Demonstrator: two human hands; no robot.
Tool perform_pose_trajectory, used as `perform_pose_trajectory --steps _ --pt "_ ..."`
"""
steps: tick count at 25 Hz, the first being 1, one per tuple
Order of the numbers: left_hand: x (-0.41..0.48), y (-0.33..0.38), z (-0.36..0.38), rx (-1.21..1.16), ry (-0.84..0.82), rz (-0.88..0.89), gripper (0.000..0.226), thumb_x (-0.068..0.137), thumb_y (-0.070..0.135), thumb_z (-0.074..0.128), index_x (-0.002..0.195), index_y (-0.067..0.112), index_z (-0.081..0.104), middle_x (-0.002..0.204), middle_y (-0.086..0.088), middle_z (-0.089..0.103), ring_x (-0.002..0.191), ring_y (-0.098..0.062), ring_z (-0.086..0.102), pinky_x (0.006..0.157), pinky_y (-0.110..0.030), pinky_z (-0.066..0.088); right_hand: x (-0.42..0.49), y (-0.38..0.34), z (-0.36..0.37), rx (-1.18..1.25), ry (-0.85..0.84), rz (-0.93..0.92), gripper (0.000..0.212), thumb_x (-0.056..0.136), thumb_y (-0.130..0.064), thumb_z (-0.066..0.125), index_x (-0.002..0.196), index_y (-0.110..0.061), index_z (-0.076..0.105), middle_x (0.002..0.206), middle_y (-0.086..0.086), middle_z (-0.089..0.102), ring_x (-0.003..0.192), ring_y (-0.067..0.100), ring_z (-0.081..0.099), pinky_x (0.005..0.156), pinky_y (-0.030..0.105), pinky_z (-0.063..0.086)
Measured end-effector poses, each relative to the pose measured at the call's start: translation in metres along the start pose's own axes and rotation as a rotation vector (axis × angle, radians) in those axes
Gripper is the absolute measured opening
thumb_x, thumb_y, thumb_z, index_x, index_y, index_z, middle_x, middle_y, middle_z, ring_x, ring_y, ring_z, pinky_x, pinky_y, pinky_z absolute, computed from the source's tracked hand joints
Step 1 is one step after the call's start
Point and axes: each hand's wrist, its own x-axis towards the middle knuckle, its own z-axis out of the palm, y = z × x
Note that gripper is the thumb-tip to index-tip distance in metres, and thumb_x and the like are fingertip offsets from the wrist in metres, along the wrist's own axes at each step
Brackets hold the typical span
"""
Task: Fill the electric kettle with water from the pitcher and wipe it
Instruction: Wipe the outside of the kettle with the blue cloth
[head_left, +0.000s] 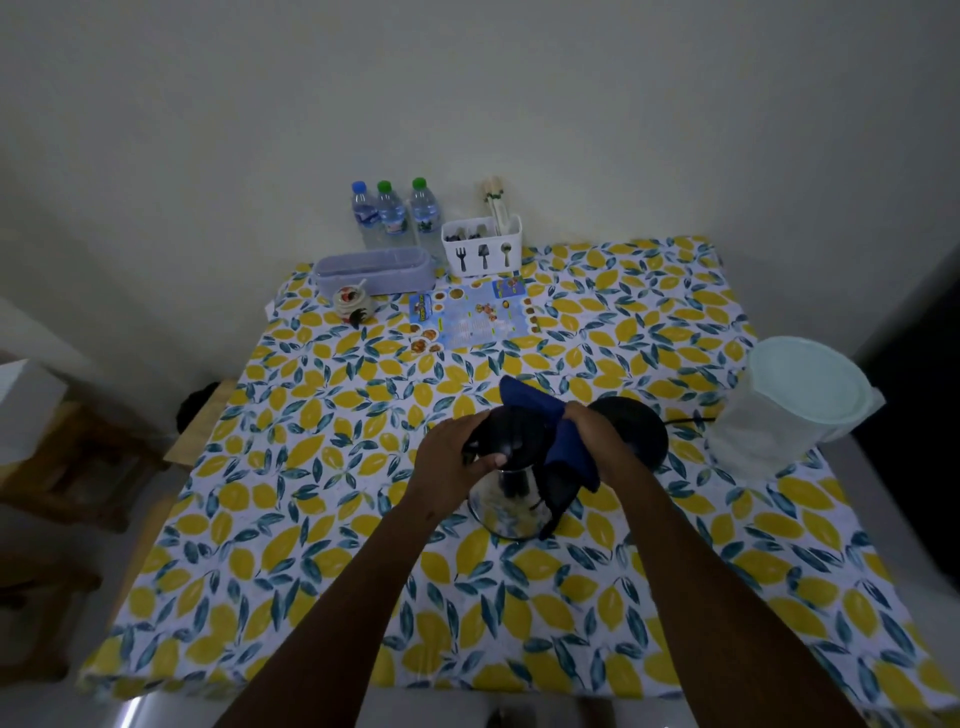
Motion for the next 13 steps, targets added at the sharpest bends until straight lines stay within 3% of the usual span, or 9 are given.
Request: perform_pose_trajectory --steps 1,4,6,8,10,13 --pt "0.0 0.001 -0.001 -0.006 -0.003 -0.007 0.06 0.087 0.04 0.067 0.138 0.014 0.048 0.129 -0.012 0.06 0.118 -0.028 0.056 0.099 -0.048 0.046 0.0 0.012 -0.006 0.172 -0.07 -0.031 0.03 0.101 -0.018 0.032 0.091 -0.019 0.06 0.078 0.007 0.066 0.061 0.012 0.068 0.055 0.031 0.052" --pt "0.0 0.005 -0.003 -0.031 0.005 -0.029 0.063 0.081 0.043 0.065 0.134 0.012 0.051 0.124 -0.013 0.063 0.112 -0.026 0.059 0.095 -0.046 0.05 -0.005 0.058 -0.006 0.441 -0.197 -0.14 0.037 0.103 -0.02 0.029 0.121 -0.014 0.061 0.106 0.01 0.071 0.092 0.023 0.069 0.079 0.039 0.056" --pt "0.001 0.004 -0.002 -0.062 -0.007 -0.058 0.06 0.083 0.036 0.071 0.135 0.012 0.051 0.127 -0.013 0.062 0.115 -0.026 0.059 0.098 -0.048 0.05 -0.014 0.092 0.006 0.349 -0.061 -0.182 0.035 0.1 -0.019 0.037 0.128 -0.011 0.056 0.11 0.013 0.066 0.1 0.033 0.064 0.085 0.044 0.052" --pt "0.002 0.0 -0.002 -0.099 -0.022 -0.108 0.063 0.083 0.03 0.074 0.137 0.011 0.048 0.135 -0.013 0.057 0.121 -0.026 0.056 0.103 -0.048 0.047 -0.031 0.118 0.024 0.165 0.155 -0.251 0.041 0.098 -0.014 0.043 0.139 -0.016 0.039 0.128 0.014 0.05 0.116 0.037 0.051 0.097 0.053 0.045" --pt "0.004 -0.002 -0.004 -0.112 -0.05 -0.155 0.067 0.082 0.03 0.074 0.14 0.011 0.045 0.143 -0.013 0.051 0.128 -0.026 0.051 0.105 -0.04 0.045 -0.054 0.124 0.05 0.047 0.241 -0.29 0.064 0.095 -0.014 0.052 0.149 -0.019 0.017 0.152 0.011 0.026 0.134 0.035 0.034 0.107 0.055 0.037" --pt "0.007 -0.005 -0.005 -0.106 -0.068 -0.179 0.07 0.08 0.031 0.076 0.139 0.013 0.045 0.144 -0.01 0.05 0.129 -0.024 0.05 0.098 -0.027 0.04 -0.077 0.114 0.098 -0.112 0.328 -0.317 0.09 0.088 -0.032 0.064 0.151 -0.019 0.001 0.161 0.01 -0.004 0.146 0.032 0.006 0.112 0.052 0.031"
